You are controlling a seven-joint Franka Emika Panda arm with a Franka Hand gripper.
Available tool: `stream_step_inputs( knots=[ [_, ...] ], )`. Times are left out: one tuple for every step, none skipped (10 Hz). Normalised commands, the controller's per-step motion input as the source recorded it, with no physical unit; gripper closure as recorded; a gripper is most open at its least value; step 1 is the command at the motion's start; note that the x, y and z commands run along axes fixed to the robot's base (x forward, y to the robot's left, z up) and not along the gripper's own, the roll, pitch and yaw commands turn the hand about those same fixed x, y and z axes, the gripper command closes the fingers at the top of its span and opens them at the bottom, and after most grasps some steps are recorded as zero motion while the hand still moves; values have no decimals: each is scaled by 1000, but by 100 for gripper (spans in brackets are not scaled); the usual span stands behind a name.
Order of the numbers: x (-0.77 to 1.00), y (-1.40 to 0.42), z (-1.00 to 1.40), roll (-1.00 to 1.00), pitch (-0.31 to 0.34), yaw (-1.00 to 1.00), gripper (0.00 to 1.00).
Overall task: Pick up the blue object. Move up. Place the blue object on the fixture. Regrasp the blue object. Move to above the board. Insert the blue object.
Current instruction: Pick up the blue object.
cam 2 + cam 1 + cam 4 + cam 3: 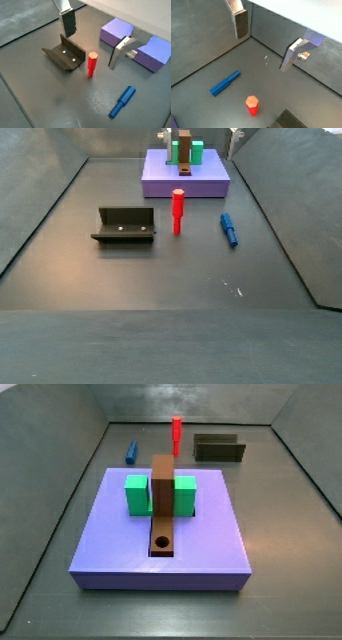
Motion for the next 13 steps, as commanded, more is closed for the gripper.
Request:
stream_step_inputs(
  knots=[
    [0, -166, 0, 64, 0, 43, 0],
    [0, 0, -23, 0, 0, -11, 0],
    [-454, -229, -214, 0, -147, 0, 0],
    [-551, -343, -220, -99, -161, 0, 0],
    [-826, -517, -257, 0, -231, 0, 0],
    [-729, -517, -257, -7, -191, -109, 0],
    [-680, -557, -149, -3, -189, -120, 0],
    [-560, -589, -114, 0, -211, -149, 0],
    [-437, -477, -646, 1, -239, -146, 0],
    [-294, -317, -929, 0, -177, -114, 0],
    [-31, -274, -1000, 44, -90, -57, 0],
    [-71, -274, -1000, 146, -51, -54, 0],
    [-200, -6, -946, 149, 0, -40, 0]
  ],
)
